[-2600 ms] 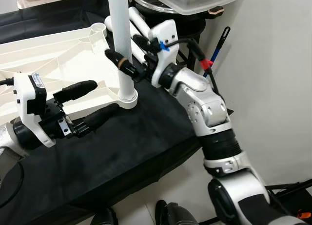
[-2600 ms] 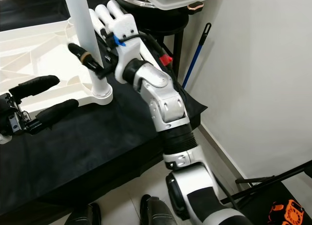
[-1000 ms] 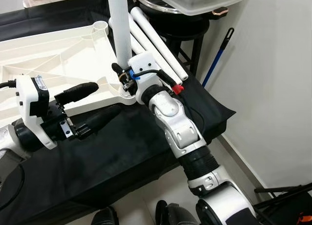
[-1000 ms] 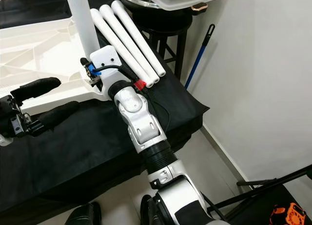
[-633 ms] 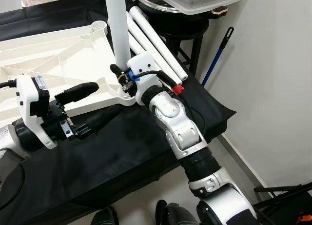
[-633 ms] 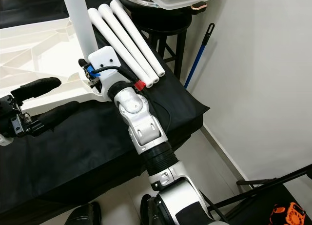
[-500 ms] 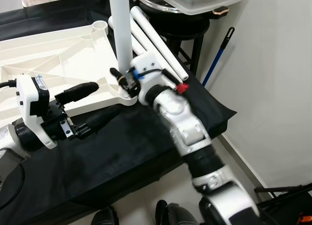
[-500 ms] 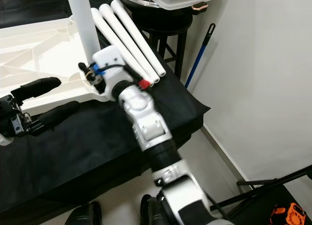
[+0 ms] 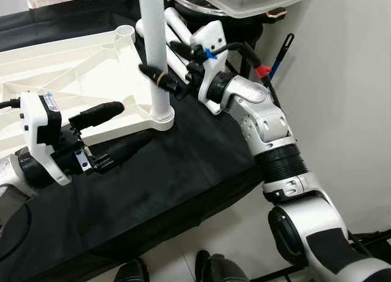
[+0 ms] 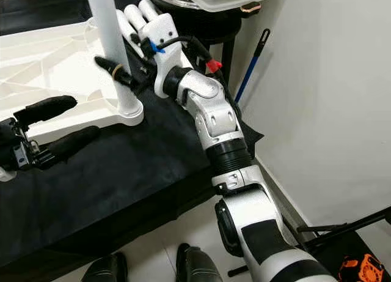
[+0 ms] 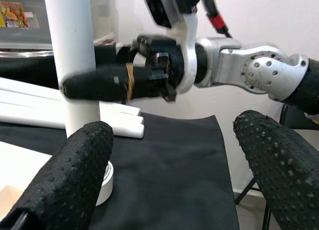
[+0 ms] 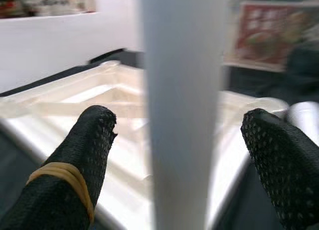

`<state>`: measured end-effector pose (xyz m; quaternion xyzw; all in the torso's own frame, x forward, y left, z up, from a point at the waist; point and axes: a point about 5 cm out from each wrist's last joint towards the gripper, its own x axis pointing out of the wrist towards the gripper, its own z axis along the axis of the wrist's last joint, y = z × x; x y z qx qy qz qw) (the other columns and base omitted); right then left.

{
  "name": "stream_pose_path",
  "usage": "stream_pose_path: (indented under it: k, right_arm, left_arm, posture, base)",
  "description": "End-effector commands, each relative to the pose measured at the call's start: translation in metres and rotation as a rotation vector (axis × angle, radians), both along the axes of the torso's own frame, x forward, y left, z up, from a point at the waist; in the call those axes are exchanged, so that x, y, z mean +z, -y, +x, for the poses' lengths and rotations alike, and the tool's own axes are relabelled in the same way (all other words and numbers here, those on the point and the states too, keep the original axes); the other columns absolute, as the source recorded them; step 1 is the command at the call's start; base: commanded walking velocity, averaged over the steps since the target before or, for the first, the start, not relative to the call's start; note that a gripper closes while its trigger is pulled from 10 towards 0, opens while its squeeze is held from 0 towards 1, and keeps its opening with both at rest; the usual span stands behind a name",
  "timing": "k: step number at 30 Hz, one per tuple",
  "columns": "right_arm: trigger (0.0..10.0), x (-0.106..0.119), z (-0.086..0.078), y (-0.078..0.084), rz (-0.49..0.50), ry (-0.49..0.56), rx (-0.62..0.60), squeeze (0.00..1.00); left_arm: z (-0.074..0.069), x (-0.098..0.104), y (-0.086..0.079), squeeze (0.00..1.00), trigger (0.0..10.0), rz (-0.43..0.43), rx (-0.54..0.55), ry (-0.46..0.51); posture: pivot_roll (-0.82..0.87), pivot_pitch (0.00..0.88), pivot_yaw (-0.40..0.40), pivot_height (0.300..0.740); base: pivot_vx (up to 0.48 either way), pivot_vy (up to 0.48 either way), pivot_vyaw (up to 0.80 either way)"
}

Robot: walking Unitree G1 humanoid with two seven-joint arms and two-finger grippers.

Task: Building children table

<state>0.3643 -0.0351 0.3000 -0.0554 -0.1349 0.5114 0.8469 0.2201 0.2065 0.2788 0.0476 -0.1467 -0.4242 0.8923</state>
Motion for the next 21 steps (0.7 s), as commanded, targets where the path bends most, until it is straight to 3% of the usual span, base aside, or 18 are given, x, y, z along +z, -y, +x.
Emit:
stream_pose_path:
  k: [1,3,6,15,21]
  right_arm:
    - [10.0,0.0017,-0.0014,-0.0018,-0.002,0.008,0.043,0.0]
    - [10.0,-0.0004,-0.0019,-0.0033,-0.039,-0.008,0.142,0.0]
    - [10.0,0.0005,-0.0009,-0.0042,-0.059,-0.013,0.198,0.0]
    - [10.0,0.0069,0.0019,-0.0049,-0.069,-0.019,0.301,0.0]
    - [10.0,-0.0005,-0.0021,-0.0047,-0.155,-0.014,0.409,0.0]
  left_arm:
    - [-0.0011,-0.0021,0.0012,0.0,10.0,0.022,-0.01,-0.018]
    - [-0.0026,-0.0021,0.0028,0.0,10.0,0.025,-0.013,-0.019]
    - [-0.0038,-0.0029,0.0037,0.0,10.0,0.025,-0.015,-0.022]
    - [-0.0067,-0.005,0.0063,0.0,10.0,0.02,-0.019,-0.031]
    - [-0.0064,-0.0049,0.0057,0.0,10.0,0.02,-0.021,-0.035]
  posture:
    - [0.07,0.263,-0.077,0.74]
    - [0.06,0.281,-0.086,0.74]
    - [0.06,0.287,-0.1,0.74]
    - [0.05,0.299,-0.109,0.74]
    - [0.06,0.297,-0.099,0.74]
  base:
    - [0.0,0.0,0.0]
    - [0.0,0.0,0.0]
    - [0.0,0.0,0.0]
    - [0.0,0.0,0.0]
    - [0.0,0.0,0.0]
